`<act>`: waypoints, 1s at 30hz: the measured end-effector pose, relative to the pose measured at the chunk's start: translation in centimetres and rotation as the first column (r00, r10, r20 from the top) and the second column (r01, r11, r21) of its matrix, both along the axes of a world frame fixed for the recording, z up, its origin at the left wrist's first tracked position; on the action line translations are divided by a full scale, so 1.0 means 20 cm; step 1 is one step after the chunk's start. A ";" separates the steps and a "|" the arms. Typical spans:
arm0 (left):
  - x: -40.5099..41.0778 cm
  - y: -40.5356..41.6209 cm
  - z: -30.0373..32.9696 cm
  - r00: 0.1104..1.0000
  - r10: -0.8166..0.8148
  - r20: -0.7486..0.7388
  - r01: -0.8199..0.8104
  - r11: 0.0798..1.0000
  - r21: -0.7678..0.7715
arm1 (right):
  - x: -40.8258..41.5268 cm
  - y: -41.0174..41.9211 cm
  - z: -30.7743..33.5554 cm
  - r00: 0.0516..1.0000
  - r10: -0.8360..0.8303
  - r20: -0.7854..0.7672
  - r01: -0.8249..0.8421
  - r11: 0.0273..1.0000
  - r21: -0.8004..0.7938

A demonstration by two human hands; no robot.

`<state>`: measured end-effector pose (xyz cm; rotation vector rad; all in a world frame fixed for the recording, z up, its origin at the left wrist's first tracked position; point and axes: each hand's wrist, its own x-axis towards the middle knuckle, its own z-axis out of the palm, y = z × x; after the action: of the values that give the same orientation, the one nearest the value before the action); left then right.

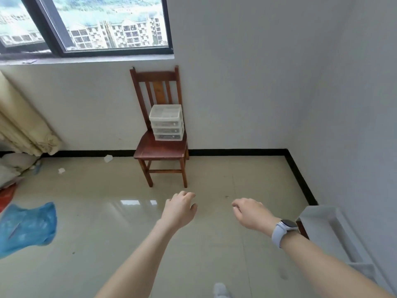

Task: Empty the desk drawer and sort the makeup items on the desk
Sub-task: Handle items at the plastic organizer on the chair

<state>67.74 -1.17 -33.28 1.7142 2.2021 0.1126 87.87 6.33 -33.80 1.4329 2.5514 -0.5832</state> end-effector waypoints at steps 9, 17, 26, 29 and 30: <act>-0.81 0.79 0.00 0.973 0.221 0.060 -0.222 0.975 0.003 | -0.84 0.99 0.07 0.991 0.131 -0.004 -0.131 0.991 0.008; -1.68 1.35 -0.25 0.946 0.304 0.113 -0.298 0.952 -0.070 | -1.68 1.59 -0.18 0.996 0.062 -0.069 -0.067 0.995 -0.075; -2.41 2.01 -0.41 0.953 0.277 0.124 -0.268 0.960 -0.083 | -2.42 2.21 -0.35 0.725 -0.604 -0.331 0.380 0.752 -0.539; -2.54 2.26 -0.51 0.959 0.245 0.143 -0.231 0.967 -0.105 | -2.58 2.45 -0.47 0.466 -0.843 -0.268 0.476 0.494 -0.727; -2.58 2.35 -0.56 0.962 0.234 0.144 -0.221 0.970 -0.098 | -2.63 2.53 -0.52 0.417 -0.877 -0.239 0.482 0.436 -0.760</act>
<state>16.20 45.85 -44.42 1.3571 2.2472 0.2025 35.18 56.95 -44.11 2.2912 1.4848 -2.0974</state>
